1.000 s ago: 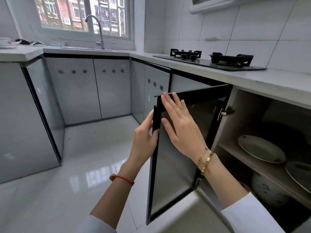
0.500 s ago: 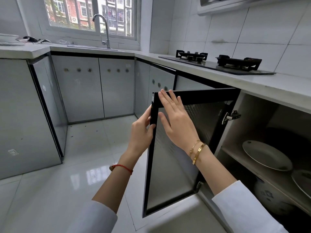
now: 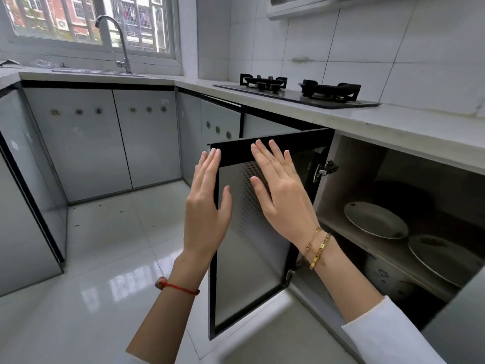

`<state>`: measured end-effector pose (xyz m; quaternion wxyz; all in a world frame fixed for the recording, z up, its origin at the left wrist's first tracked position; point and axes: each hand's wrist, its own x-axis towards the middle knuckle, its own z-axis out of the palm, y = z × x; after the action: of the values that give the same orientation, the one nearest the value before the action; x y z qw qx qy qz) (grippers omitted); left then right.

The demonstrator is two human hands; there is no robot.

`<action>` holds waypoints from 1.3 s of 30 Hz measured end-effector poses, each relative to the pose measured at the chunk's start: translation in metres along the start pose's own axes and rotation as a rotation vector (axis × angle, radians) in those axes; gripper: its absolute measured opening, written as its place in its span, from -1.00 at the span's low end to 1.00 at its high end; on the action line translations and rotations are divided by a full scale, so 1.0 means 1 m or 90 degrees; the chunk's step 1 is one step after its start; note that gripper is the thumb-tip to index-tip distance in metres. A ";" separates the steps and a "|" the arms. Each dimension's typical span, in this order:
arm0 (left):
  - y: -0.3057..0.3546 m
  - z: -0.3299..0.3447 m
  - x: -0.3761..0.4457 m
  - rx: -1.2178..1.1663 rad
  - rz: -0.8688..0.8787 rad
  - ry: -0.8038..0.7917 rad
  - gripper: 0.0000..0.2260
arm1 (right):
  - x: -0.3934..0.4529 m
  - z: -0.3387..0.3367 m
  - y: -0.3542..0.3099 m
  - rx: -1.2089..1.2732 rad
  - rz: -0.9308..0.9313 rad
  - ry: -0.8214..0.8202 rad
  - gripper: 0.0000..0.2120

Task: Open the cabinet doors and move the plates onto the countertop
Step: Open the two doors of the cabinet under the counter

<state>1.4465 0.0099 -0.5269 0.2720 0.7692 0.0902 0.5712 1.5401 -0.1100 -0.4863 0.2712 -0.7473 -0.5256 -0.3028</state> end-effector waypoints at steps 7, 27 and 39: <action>0.026 0.032 0.002 -0.064 0.079 -0.100 -0.54 | -0.036 -0.051 0.033 -0.077 0.086 0.032 -0.52; 0.138 0.228 -0.053 -0.206 0.162 -0.464 -0.55 | -0.195 -0.187 0.143 -0.372 0.396 0.084 -0.53; 0.227 0.315 -0.048 -0.316 0.134 -0.607 -0.52 | -0.192 -0.239 0.172 -0.432 0.431 0.052 -0.47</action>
<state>1.6840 -0.3013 -0.5116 0.3976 0.8603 -0.2581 0.1877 1.6125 -0.4539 -0.4833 0.1158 -0.9103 -0.1134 -0.3809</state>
